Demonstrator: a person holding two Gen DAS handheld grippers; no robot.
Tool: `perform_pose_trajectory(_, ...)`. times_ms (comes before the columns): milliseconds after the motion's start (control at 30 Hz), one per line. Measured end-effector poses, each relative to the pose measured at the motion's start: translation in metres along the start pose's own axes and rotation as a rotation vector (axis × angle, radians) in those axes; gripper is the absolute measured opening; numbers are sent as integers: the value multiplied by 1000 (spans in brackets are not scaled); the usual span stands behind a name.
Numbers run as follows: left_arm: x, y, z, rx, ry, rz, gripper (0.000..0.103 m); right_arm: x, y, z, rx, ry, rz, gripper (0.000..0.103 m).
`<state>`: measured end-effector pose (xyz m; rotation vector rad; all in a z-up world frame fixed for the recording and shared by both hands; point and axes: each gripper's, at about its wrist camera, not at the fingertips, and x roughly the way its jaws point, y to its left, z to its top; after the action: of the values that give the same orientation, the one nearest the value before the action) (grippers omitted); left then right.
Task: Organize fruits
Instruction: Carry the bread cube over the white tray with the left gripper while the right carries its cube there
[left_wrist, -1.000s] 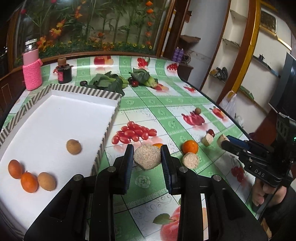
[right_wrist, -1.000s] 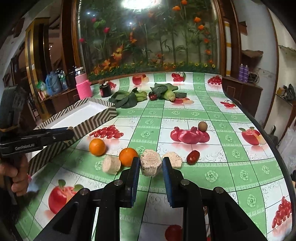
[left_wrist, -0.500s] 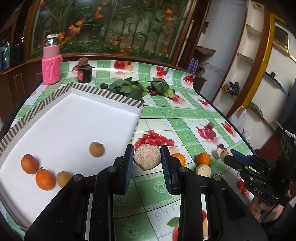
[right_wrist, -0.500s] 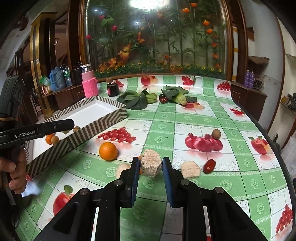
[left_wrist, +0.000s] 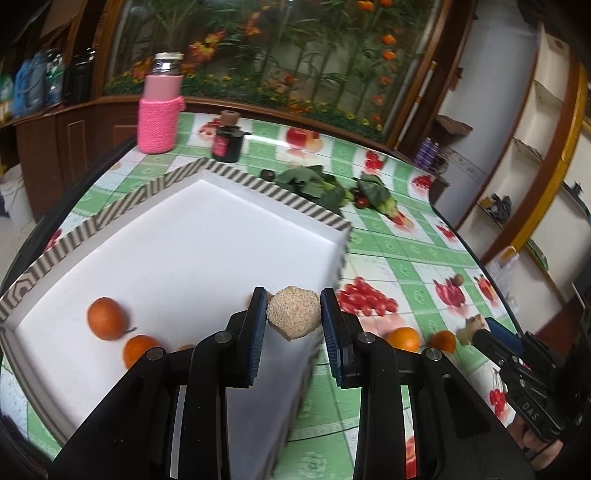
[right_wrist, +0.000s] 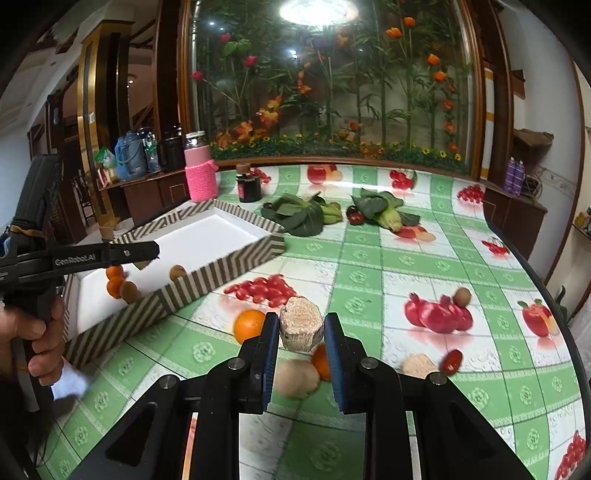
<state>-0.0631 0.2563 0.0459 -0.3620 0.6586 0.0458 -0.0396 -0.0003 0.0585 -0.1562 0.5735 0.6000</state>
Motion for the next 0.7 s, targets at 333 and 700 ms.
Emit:
perform_pose_trajectory(333,-2,22,2,-46,6,75,28,14,32,19,-30,-32,58,24)
perform_pose_trajectory(700,-10,57,5,-131,14,124,28,42,68,35,-11,-40,145,24)
